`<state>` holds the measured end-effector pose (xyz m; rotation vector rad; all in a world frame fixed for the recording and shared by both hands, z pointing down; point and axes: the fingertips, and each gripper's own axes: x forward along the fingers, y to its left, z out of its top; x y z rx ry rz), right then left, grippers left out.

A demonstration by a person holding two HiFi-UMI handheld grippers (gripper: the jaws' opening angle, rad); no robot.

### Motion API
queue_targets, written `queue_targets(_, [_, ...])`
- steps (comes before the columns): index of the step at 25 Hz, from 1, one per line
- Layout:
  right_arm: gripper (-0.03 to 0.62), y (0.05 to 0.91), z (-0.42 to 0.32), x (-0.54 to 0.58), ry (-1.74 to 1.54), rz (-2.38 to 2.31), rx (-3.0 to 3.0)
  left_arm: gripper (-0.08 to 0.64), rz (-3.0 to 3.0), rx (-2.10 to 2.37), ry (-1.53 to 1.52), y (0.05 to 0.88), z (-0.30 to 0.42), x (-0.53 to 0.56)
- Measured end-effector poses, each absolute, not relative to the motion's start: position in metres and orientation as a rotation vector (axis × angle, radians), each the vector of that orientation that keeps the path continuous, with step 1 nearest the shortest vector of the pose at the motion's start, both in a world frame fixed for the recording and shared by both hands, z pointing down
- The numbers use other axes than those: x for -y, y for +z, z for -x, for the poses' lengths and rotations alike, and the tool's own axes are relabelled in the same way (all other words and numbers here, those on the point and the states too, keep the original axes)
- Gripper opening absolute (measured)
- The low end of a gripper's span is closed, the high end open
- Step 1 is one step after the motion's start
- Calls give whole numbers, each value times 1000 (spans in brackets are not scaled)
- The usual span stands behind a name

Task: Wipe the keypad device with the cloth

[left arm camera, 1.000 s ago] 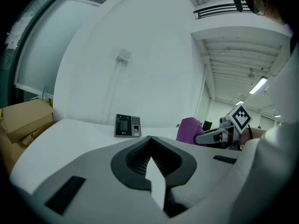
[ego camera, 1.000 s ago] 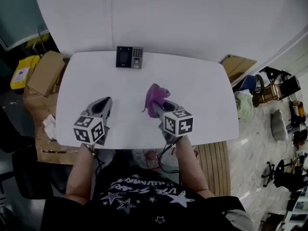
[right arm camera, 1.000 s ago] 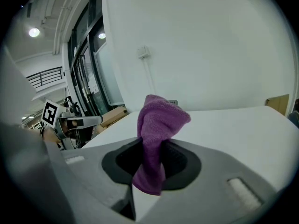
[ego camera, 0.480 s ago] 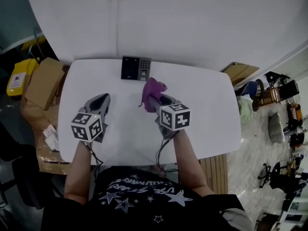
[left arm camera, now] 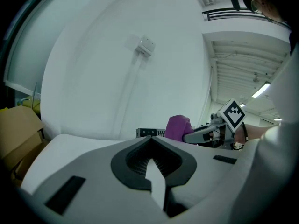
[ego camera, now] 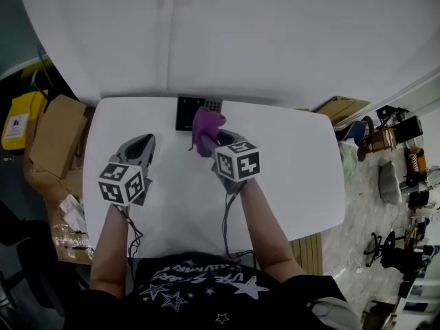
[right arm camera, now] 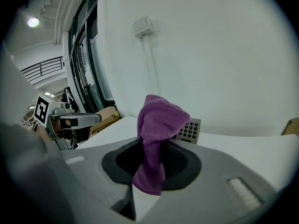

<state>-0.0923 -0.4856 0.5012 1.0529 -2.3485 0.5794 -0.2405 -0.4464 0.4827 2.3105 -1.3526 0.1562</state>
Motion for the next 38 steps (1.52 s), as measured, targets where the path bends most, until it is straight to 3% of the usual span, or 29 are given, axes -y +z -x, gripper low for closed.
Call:
queue_targets(20, [95,566,152,557,619,-907,2289,6,-2226,1333,168,528,264,499])
queue_targets(38, [95,583,102,571,663,-990,2226,6,-2235,1291,209,544,238,509])
